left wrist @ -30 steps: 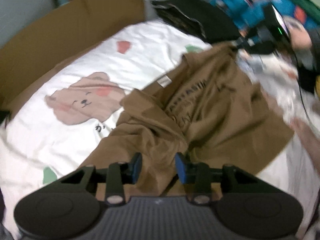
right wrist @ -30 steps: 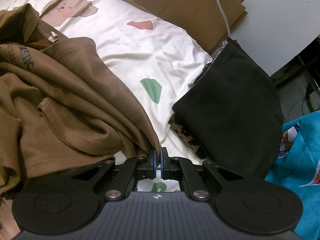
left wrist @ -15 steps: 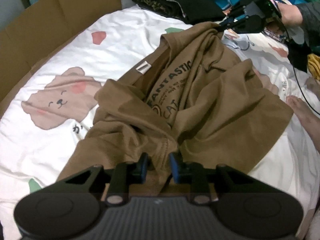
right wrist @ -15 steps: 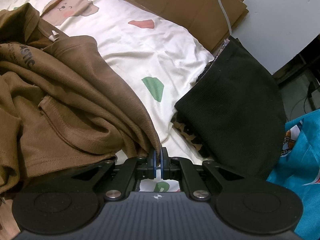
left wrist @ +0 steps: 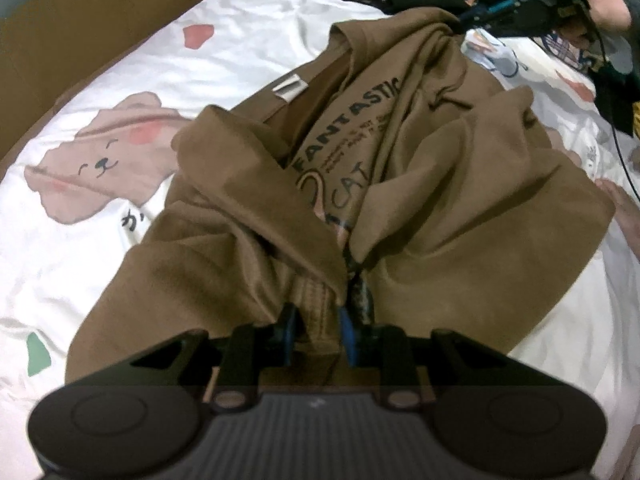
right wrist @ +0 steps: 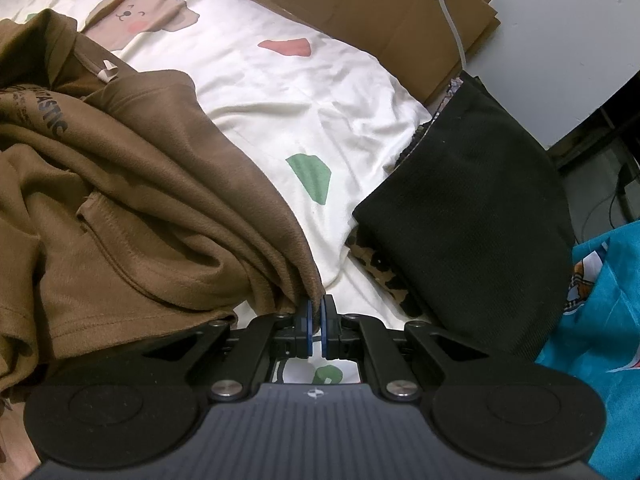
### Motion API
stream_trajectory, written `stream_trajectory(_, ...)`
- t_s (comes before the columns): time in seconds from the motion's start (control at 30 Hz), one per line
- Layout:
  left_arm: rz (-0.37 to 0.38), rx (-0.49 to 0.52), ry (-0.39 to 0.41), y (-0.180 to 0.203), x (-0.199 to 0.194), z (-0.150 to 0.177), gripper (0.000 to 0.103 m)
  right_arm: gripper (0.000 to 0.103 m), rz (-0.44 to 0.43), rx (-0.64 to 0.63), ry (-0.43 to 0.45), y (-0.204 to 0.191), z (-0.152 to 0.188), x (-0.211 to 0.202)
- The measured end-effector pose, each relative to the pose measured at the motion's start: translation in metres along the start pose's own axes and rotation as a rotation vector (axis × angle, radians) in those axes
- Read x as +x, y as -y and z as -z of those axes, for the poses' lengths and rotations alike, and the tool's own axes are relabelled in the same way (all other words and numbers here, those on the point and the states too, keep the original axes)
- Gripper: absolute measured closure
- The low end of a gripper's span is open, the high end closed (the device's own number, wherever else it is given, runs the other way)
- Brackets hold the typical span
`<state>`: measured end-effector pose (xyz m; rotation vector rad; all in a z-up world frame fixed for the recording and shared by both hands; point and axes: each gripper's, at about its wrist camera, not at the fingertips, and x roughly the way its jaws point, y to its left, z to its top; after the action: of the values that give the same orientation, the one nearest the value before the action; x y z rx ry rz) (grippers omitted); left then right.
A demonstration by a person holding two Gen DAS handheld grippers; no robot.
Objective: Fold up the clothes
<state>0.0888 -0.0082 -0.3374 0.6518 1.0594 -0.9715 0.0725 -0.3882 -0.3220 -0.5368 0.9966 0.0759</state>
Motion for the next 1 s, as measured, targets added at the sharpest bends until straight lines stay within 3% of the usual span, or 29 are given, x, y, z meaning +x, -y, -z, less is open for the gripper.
stream_trajectory(0.17, 0.028, -0.056, 0.033, -0.013, -0.008, 0.004, 0.091, 0.101, -0.001, 0.000, 0.000, 0.000, 0.001, 0.001)
stream_trajectory(0.43, 0.009, -0.120, 0.077, -0.031, -0.039, 0.013, 0.097, 0.101, 0.006, 0.017, 0.005, 0.004, 0.000, 0.000)
stream_trajectory(0.57, 0.019, -0.205, 0.117, -0.053, -0.066, 0.020, 0.103, 0.101, 0.010, 0.041, 0.014, 0.009, -0.003, -0.002)
stream_trajectory(0.77, 0.032, -0.341, 0.173, -0.086, -0.087, 0.031, 0.103, 0.101, 0.020, 0.064, 0.030, 0.017, -0.010, -0.004)
stream_trajectory(1.0, 0.084, -0.315, 0.142, -0.075, -0.072, 0.027, 0.097, 0.101, 0.021, 0.054, 0.023, 0.017, -0.011, -0.002)
